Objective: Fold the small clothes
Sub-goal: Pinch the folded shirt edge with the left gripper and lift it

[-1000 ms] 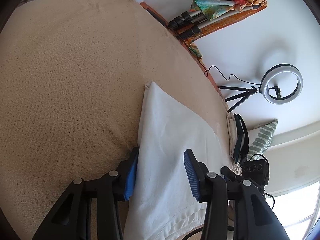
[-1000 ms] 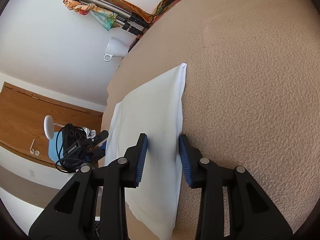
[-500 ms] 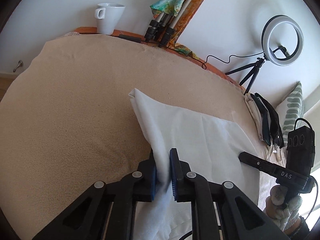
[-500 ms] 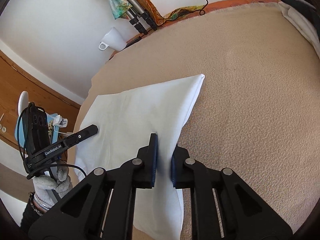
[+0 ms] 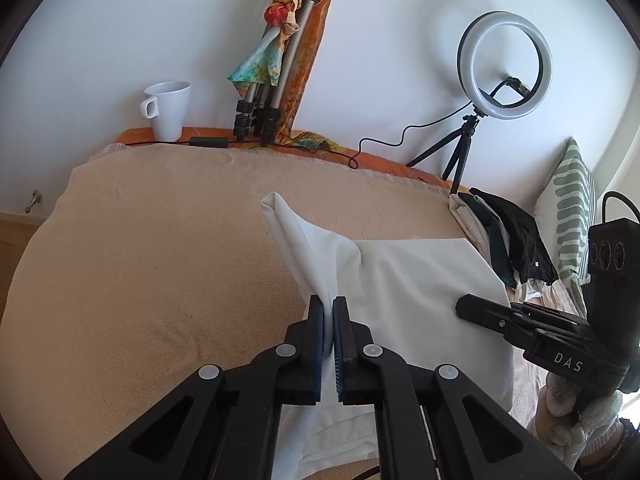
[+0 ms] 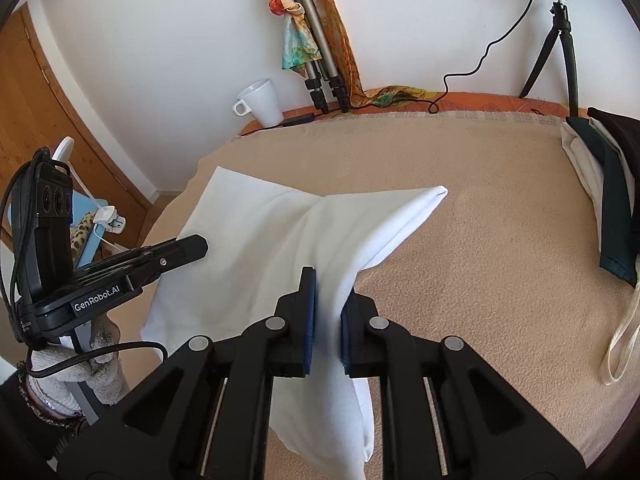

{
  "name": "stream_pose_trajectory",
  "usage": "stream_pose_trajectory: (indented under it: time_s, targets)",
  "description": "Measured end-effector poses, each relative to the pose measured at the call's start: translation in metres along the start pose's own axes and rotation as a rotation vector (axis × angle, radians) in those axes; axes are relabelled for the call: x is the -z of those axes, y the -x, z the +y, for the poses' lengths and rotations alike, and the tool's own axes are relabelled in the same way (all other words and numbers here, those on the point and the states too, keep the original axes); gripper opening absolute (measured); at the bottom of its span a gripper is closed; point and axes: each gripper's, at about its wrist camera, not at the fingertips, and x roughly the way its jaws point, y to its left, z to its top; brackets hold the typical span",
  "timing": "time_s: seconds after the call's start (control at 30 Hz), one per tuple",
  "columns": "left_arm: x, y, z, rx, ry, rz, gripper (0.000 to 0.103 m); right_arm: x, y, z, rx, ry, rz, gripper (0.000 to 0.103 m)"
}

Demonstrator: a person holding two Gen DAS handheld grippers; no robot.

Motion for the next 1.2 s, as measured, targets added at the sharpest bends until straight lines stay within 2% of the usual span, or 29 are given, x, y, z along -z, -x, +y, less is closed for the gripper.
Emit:
stream_pose_trajectory:
  time_s: [0.17,0.23,0.3,0.37,0.43,0.5,0.53,0.57,0.63,0.73,0.87,0.93,1.0,1.03,1.1,1.2]
  targets:
    - [-0.003,-0.001,-0.024,0.006,-0.053,-0.014,0.000,0.002,0.008,-0.012,0.029,-0.012,0.004,0.011]
    - [-0.006,-0.007,-0.024,0.028,-0.029,0.010,0.000,0.005,0.004,-0.018,0.038,-0.017,0.040,0.011]
    - [-0.011,-0.008,-0.016,0.017,0.004,0.003,0.001,0.010,0.000,-0.026,0.036,-0.043,0.054,0.011]
    - [-0.016,-0.010,-0.003,0.020,0.036,0.017,0.029,0.014,-0.003,-0.033,0.018,-0.067,0.078,0.012]
    - [-0.019,-0.008,0.017,0.010,0.097,-0.006,0.031,0.015,-0.004,-0.040,-0.012,-0.092,0.097,0.014]
    - [-0.021,-0.016,0.041,0.086,0.175,0.043,0.043,0.016,-0.005,-0.048,-0.016,-0.113,0.104,0.018]
    - [-0.020,-0.023,0.054,0.132,0.226,0.074,0.050,0.017,-0.005,-0.054,-0.026,-0.131,0.113,0.024]
    - [-0.016,-0.029,0.065,0.156,0.275,0.096,0.052,0.019,-0.007,-0.061,-0.043,-0.158,0.123,0.034]
    - [-0.009,-0.041,0.081,0.146,0.331,0.133,0.052,0.023,-0.010,-0.076,-0.074,-0.228,0.133,0.044]
    - [-0.002,-0.058,0.093,0.150,0.356,0.192,0.052,0.031,-0.018,-0.098,-0.111,-0.333,0.157,0.044]
    - [0.005,-0.079,0.099,0.212,0.388,0.260,0.052,0.047,-0.027,-0.121,-0.211,-0.473,0.163,0.044]
    - [0.005,-0.082,0.096,0.225,0.370,0.258,0.051,0.050,-0.028,-0.125,-0.243,-0.504,0.152,0.044]
    - [0.004,-0.086,0.093,0.257,0.384,0.271,0.046,0.051,-0.029,-0.124,-0.258,-0.506,0.146,0.044]
    - [0.006,-0.090,0.092,0.277,0.402,0.284,0.040,0.051,-0.031,-0.122,-0.267,-0.507,0.146,0.044]
    - [0.005,-0.091,0.087,0.244,0.387,0.273,0.033,0.050,-0.036,-0.117,-0.285,-0.509,0.154,0.044]
    - [0.003,-0.088,0.081,0.183,0.349,0.252,0.016,0.045,-0.038,-0.107,-0.246,-0.479,0.153,0.036]
